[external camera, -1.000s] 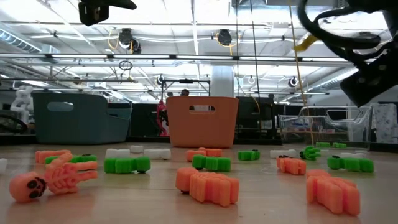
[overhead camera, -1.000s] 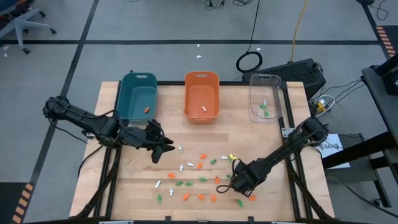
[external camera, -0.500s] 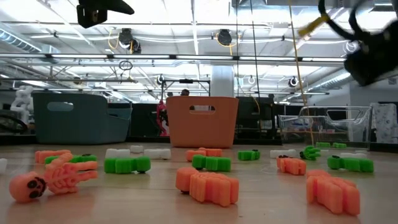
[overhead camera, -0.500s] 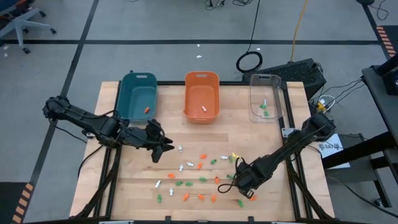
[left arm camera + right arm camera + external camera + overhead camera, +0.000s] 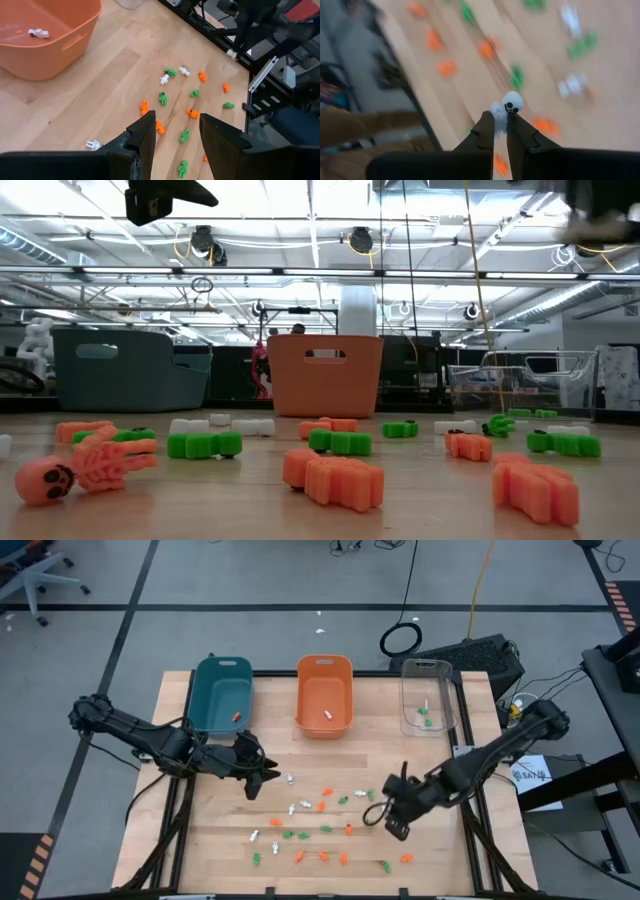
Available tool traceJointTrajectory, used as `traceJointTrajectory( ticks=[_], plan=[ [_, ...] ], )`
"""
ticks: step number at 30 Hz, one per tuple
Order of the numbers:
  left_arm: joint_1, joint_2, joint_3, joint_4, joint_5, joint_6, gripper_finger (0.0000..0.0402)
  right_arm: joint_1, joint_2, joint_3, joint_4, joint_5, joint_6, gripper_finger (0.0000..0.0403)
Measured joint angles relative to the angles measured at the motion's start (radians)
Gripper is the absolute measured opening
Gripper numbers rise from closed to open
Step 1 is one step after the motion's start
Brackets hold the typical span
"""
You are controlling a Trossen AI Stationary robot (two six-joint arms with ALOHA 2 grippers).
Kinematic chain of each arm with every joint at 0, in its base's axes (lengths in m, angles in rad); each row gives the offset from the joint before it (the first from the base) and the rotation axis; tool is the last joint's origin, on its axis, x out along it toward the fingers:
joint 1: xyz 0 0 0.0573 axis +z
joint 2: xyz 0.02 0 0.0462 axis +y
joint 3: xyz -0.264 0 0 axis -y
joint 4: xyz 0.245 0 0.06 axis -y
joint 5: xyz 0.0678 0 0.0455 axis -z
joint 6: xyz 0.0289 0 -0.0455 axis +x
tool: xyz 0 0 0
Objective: Sort Halloween decoration
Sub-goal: Put the white skeleton toy into the orange bin
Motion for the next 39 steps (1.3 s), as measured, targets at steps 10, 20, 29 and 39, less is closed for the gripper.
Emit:
traceJointTrajectory(
  ticks=[10,20,29,39],
  plan=[
    [0.000,0.000,0.000,0.001,-0.003,-0.004,0.0153,-0.132,-0.096,0.001,0.255,0.165,-0.226,0.0004],
    [0.000,0.000,0.000,0.003,-0.014,-0.038,0.0153,-0.277,-0.097,0.001,0.542,0.162,-0.500,0.0004],
    [0.000,0.000,0.000,0.016,-0.033,-0.057,0.0153,-0.364,-0.097,0.016,0.768,0.131,-0.687,0.0004],
    [0.000,0.000,0.000,0.024,-0.045,-0.058,0.0153,-0.394,-0.097,0.105,0.773,0.079,-0.818,0.0004]
  ],
)
